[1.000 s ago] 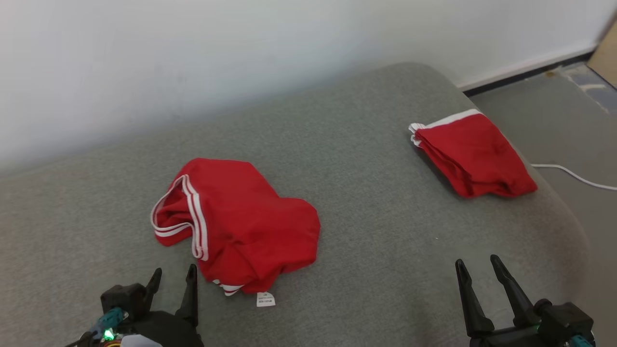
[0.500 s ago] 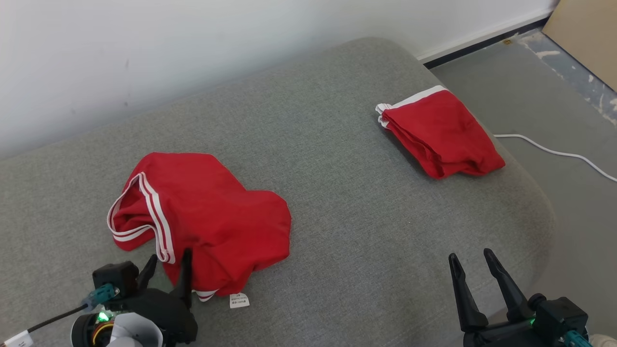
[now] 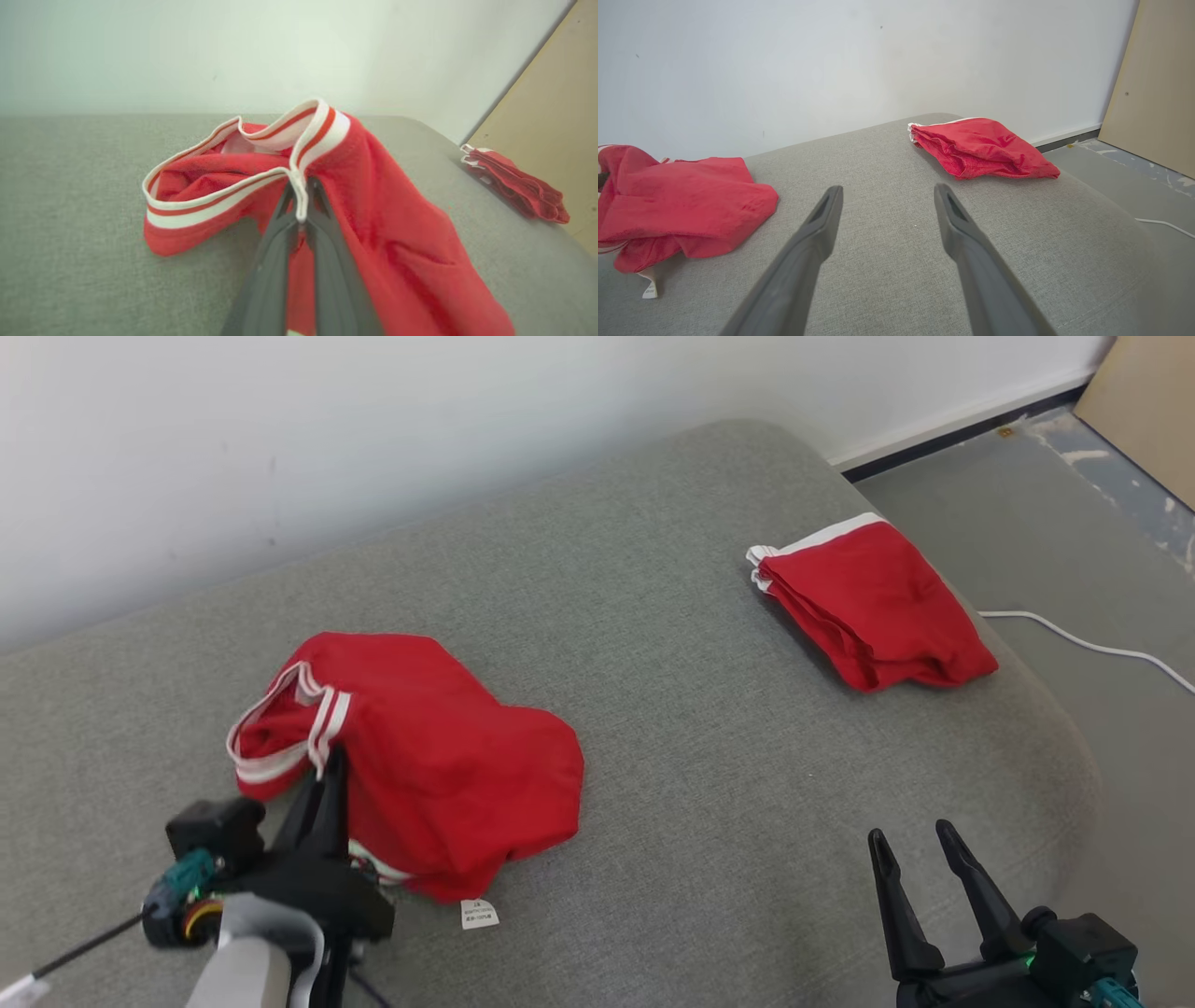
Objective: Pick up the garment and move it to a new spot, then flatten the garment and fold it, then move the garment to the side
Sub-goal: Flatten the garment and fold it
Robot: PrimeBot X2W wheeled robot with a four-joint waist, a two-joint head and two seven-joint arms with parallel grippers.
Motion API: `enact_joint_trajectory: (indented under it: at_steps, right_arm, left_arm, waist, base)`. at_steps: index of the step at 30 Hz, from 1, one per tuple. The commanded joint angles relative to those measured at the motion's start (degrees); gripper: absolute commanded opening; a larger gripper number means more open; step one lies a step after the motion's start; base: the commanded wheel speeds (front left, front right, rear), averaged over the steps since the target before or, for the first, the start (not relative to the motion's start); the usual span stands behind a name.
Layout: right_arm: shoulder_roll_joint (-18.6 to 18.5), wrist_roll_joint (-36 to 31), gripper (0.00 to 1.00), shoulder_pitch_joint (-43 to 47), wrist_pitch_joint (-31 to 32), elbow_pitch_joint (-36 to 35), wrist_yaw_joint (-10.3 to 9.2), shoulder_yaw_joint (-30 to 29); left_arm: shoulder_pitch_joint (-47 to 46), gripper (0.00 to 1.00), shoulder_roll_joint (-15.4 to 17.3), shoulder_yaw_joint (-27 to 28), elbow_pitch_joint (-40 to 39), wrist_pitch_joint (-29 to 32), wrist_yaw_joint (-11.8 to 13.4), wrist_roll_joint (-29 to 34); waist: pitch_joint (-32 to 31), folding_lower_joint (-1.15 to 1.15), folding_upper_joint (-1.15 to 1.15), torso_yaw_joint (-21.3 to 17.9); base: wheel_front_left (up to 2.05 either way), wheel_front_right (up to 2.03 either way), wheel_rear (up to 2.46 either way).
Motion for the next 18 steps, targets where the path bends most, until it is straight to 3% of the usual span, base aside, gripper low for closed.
enact_joint_trajectory:
  at_steps: [1,15,18]
  right_arm:
    - [-0.2,-0.1,1.00,0.4,-0.3,0.0,-0.13,0.0]
    - [0.5,-0.2,1.00,-0.6,-0.3,0.4,-0.13,0.8]
    - [0.8,-0.3,1.00,-0.9,-0.3,0.6,-0.13,1.2]
  left_arm:
    - [-1.9,0.00,-0.3,-0.3,-1.4,-0.5,0.2,0.2]
    - [-18.2,0.00,-3.8,-11.3,-13.5,1.4,0.1,-2.4]
    - [-22.2,0.00,-4.0,-13.2,-14.3,-0.8,1.4,-4.9]
  waist:
    - [-0.3,-0.01,-0.01,0.6]
    - [-0.7,-0.01,-0.01,1.3]
    - [-0.6,-0.01,-0.01,0.9]
  base:
    - [0.00,0.00,0.00]
    - [0.00,0.00,0.00]
    - [0.00,0.00,0.00]
